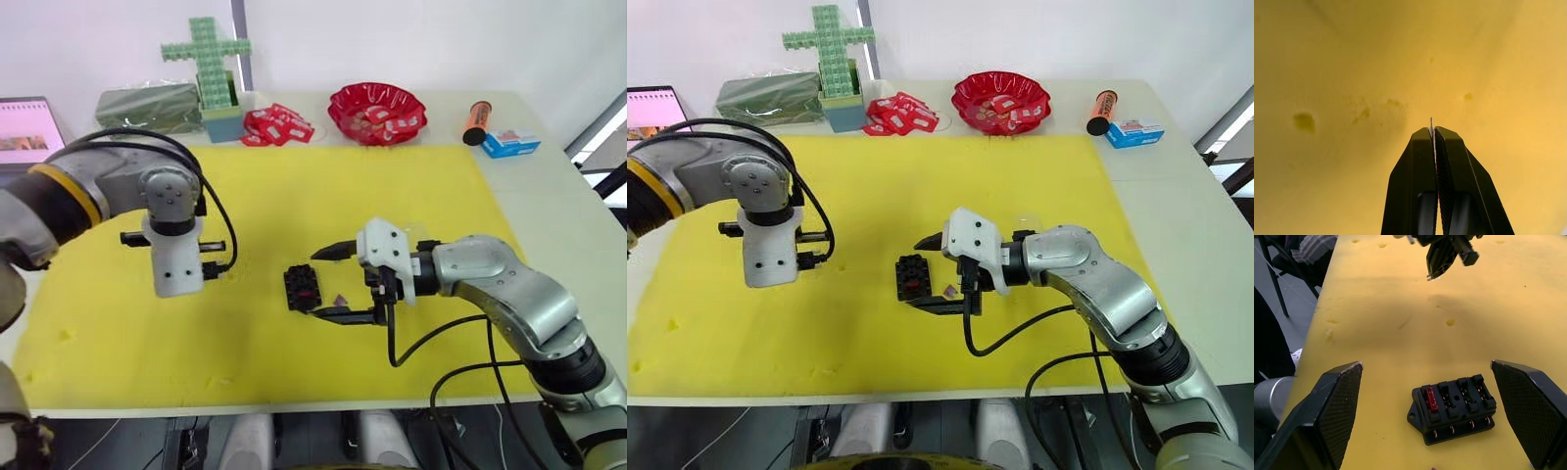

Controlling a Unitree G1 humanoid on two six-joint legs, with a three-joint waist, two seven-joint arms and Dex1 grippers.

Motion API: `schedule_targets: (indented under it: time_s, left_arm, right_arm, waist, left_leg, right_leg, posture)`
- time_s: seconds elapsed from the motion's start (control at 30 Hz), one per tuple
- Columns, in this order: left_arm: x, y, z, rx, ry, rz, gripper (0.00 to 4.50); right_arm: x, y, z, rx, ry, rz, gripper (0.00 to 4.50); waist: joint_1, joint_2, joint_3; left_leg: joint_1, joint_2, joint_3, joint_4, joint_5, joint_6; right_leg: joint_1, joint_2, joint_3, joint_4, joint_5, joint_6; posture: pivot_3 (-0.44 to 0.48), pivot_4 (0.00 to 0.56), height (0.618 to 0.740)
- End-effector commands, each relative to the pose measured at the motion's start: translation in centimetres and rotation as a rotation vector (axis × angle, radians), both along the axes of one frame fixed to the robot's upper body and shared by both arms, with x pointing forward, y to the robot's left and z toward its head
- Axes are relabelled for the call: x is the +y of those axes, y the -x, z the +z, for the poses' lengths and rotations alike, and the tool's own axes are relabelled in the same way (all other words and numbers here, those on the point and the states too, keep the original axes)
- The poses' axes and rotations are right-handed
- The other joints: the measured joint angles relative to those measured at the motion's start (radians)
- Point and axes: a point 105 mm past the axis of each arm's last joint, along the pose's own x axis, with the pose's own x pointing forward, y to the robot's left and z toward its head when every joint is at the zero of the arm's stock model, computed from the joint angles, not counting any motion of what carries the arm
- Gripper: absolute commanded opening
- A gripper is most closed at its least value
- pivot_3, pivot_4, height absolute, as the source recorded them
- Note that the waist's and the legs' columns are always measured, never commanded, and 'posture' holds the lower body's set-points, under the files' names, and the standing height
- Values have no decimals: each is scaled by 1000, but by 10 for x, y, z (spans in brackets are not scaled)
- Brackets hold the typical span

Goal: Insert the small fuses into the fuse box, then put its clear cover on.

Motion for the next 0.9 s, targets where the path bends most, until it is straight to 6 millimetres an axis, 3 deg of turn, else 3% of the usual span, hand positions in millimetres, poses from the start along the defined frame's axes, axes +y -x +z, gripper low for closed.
schedule_targets:
  time_s: [0.03, 0.13, 0.23, 0.43, 0.7, 0.87, 0.9]
  left_arm:
    - [3, -1, 5, -30, -37, -67, 24]
    - [31, 9, -4, -24, -91, -88, 24]
    - [42, 15, -11, -20, -104, -99, 24]
    - [28, 26, -28, -31, -75, -169, 24]
    - [18, 39, -25, -48, -30, -226, 2703]
    - [5, 40, -2, -103, 50, -219, 4424]
    - [1, 40, 3, -111, 77, -202, 4473]
  right_arm:
    - [2, 4, 15, -54, -16, 27, 4500]
    - [1, 3, 16, -46, -6, 27, 4500]
    - [-2, 3, 14, -40, 7, 22, 4500]
    - [-4, 4, 11, -25, 11, 23, 4500]
    - [-4, 5, 10, -19, 12, 31, 4500]
    - [-4, 5, 9, -14, 13, 34, 4500]
    - [-4, 5, 9, -14, 13, 35, 4500]
  waist:
    - [1, 0, 0]
    - [-4, 0, 0]
    - [-6, 0, 0]
    - [3, -1, -1]
    - [0, -1, -1]
    - [3, -1, -1]
    - [4, -1, -1]
  left_leg:
    - [0, 0, 0, 1, 0, 0]
    - [2, 0, 0, 2, 0, 0]
    - [3, 1, 0, 1, 0, 0]
    - [3, 2, -1, 3, 0, 1]
    - [4, 2, -1, 3, 0, 1]
    - [4, 2, -1, 3, 0, 1]
    - [4, 2, -1, 4, 0, 1]
  right_leg:
    - [0, 0, 0, 2, 0, 0]
    - [0, 0, 1, 4, 0, 0]
    - [0, 1, 1, 6, 2, 4]
    - [2, 2, 0, 6, 2, 3]
    - [4, 2, 0, 7, 2, 4]
    - [4, 2, 0, 7, 2, 4]
    - [4, 2, 0, 7, 2, 4]
  posture:
    - [0, 150, 740]
    - [0, 150, 740]
    - [0, 150, 740]
    - [0, 150, 740]
    - [0, 150, 740]
    - [0, 150, 740]
    - [0, 150, 740]
